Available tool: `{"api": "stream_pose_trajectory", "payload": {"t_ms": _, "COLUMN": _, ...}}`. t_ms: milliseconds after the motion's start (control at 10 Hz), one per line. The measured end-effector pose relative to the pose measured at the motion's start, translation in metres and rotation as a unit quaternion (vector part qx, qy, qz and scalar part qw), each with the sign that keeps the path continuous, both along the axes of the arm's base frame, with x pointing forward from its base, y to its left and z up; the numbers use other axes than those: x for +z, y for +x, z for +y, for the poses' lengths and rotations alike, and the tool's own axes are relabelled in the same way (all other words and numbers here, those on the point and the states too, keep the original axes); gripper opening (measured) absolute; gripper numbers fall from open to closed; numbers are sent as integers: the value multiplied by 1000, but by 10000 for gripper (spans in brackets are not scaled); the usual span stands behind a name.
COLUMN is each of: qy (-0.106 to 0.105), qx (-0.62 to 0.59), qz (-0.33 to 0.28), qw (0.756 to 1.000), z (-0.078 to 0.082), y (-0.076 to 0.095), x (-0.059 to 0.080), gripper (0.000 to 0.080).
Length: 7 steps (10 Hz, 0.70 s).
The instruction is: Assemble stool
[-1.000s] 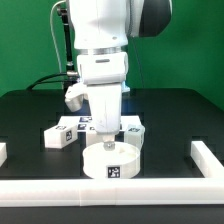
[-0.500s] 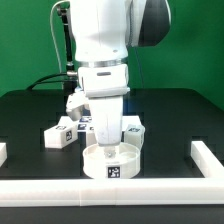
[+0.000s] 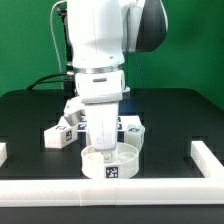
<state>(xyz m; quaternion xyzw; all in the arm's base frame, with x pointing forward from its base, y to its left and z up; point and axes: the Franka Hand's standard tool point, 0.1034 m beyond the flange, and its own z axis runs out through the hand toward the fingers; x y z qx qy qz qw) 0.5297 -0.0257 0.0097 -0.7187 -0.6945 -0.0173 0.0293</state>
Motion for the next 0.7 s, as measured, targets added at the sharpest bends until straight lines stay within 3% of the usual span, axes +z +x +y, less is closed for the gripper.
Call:
{"api": "stream_pose_trajectory", "payload": {"t_ms": 100, "qy": 0, "qx": 0, "qz": -1, "qw": 1000, "z": 0, "y": 1, "x": 0, "gripper": 334}}
{"api": "stream_pose_trajectory", "payload": {"t_ms": 700, "qy": 0, "qx": 0, "qz": -1, "qw": 1000, "z": 0, "y": 0, "x": 0, "gripper": 314}}
